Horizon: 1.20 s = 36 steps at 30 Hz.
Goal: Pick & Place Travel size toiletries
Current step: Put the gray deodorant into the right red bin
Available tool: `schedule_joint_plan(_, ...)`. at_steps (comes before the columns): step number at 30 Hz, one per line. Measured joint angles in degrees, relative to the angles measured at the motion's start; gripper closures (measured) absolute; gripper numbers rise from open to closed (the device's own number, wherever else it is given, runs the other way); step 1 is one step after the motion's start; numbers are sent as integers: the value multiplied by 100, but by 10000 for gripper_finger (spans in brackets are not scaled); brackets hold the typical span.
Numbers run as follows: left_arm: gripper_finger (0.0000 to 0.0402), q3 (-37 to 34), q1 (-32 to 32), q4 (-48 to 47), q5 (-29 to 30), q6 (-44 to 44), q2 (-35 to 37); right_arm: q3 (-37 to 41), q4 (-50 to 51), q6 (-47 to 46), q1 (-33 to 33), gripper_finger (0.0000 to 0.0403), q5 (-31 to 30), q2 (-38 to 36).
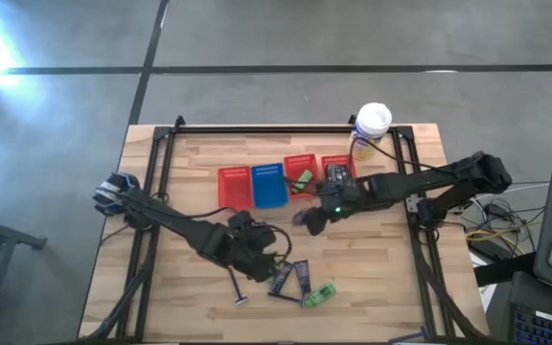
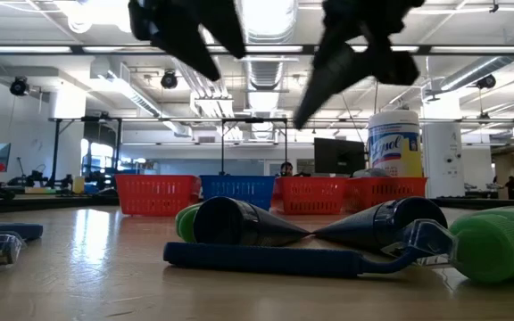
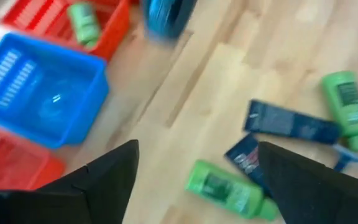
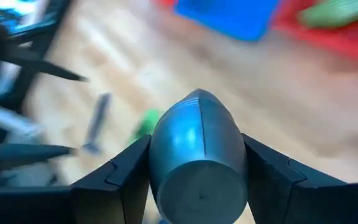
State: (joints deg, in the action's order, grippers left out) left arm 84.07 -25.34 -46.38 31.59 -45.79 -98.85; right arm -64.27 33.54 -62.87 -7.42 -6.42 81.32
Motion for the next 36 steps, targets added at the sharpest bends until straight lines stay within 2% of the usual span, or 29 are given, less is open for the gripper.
schedule_joint_plan(3, 66, -59, -147, -344, 96, -375, 57, 0, 958, -182, -110, 205, -1130, -358)
schedule_joint_plan(6, 70, -246, -240, -488, 100, -811, 158, 0, 2112, -883, -340, 205, -2495, -781)
schedule_joint_plan(8, 75, -469, -247, -492, 108, -1197, 288, 58, 2701, -1467, -487, 205, -2984, -1011)
schedule_joint_plan(10, 80, -758, -247, -443, 112, -1535, 458, 239, 2982, -1792, -489, 205, -2971, -1127)
schedule_joint_plan(12, 84, -1138, -235, -193, 95, -1719, 682, 488, 2849, -1887, -362, 202, -2842, -1151)
schedule_joint_plan(19, 92, -2638, -48, 1515, -300, -1770, 1856, 1227, 2468, -2105, 463, 205, -3014, -1127)
schedule_joint_plan(23, 90, -3194, -53, 1620, -324, -1778, 2527, 1371, 2008, -1896, 792, 204, -3130, -1207)
schedule_joint_plan(29, 90, -3826, 50, 1591, -308, -1510, 3419, 1478, 1398, -1744, 1132, 205, -2562, -1102)
schedule_joint_plan(36, 90, -4411, 261, 1584, -346, -1276, 4237, 1424, 1403, -1982, 1247, 203, -2965, -743)
